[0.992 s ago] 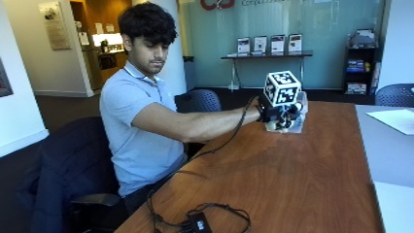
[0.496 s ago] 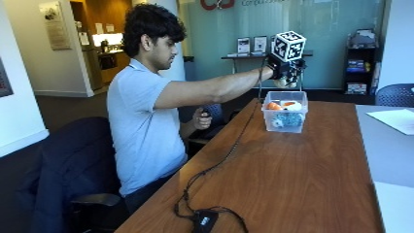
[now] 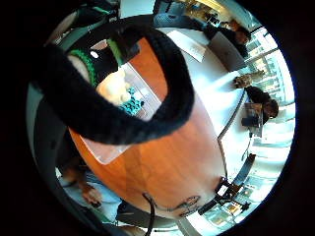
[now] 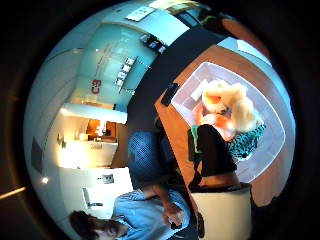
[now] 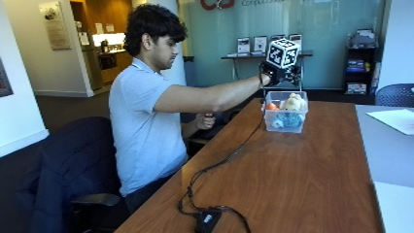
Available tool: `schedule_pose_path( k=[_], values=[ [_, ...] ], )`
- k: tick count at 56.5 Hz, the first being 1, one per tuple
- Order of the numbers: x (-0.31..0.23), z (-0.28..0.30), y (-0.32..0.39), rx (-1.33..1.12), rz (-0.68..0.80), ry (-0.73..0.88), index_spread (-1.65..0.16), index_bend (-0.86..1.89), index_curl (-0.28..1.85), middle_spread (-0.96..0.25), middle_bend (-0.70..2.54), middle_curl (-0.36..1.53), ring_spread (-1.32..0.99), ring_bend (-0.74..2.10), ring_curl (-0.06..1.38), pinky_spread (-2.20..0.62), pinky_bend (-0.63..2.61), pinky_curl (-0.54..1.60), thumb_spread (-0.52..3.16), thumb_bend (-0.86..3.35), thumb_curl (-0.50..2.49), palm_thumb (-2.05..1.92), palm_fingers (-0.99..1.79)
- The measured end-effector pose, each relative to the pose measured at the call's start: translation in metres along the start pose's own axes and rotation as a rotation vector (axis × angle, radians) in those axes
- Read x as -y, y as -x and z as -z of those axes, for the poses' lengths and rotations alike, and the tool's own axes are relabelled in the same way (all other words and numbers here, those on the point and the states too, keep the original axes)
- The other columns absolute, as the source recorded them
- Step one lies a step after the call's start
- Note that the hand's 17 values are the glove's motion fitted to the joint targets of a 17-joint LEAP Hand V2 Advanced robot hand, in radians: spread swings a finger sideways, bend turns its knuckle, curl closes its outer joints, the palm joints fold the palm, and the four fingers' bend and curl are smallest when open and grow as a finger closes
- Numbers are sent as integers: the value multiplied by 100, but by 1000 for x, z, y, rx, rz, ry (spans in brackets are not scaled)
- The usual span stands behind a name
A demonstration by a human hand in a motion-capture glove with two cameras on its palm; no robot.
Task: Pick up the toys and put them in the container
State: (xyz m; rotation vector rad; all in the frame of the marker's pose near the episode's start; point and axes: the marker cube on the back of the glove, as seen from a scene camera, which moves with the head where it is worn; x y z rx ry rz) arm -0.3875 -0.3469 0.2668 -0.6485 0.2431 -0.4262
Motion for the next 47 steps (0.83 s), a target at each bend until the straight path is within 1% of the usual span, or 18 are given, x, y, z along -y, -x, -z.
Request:
schedule_pose_path(
  k=[5,13,18,23,28,35,40,47],
  values=[
    [-35,-6,-19,-25,-13,47,-33,18,37,2,17,29,-8,49,37,-5,118,39,150,14,53,9,-1],
    [-94,-24,-57,-36,-51,211,-33,18,37,1,17,29,-8,56,38,-2,115,37,154,12,46,5,3],
    [-131,-35,-78,-4,-8,284,-32,18,37,2,18,29,-8,60,39,-2,114,36,157,12,42,3,5],
    [-159,-45,-93,-12,5,268,-32,18,37,2,19,30,-9,61,39,-3,114,35,161,13,39,2,8],
    [-180,-57,-108,-61,-18,238,-31,17,36,2,22,31,-10,63,39,-3,111,34,162,15,37,2,11],
    [-208,-75,-134,-114,-61,295,-31,18,36,2,24,33,-11,64,40,-4,109,34,161,17,34,1,13],
    [-222,-88,-148,-83,-99,334,-31,20,38,1,24,34,-12,61,39,-3,106,33,161,18,32,0,11],
    [-238,-105,-163,-3,-129,302,-31,21,39,1,23,35,-11,52,37,-2,102,32,160,18,30,-1,6]
  ],
)
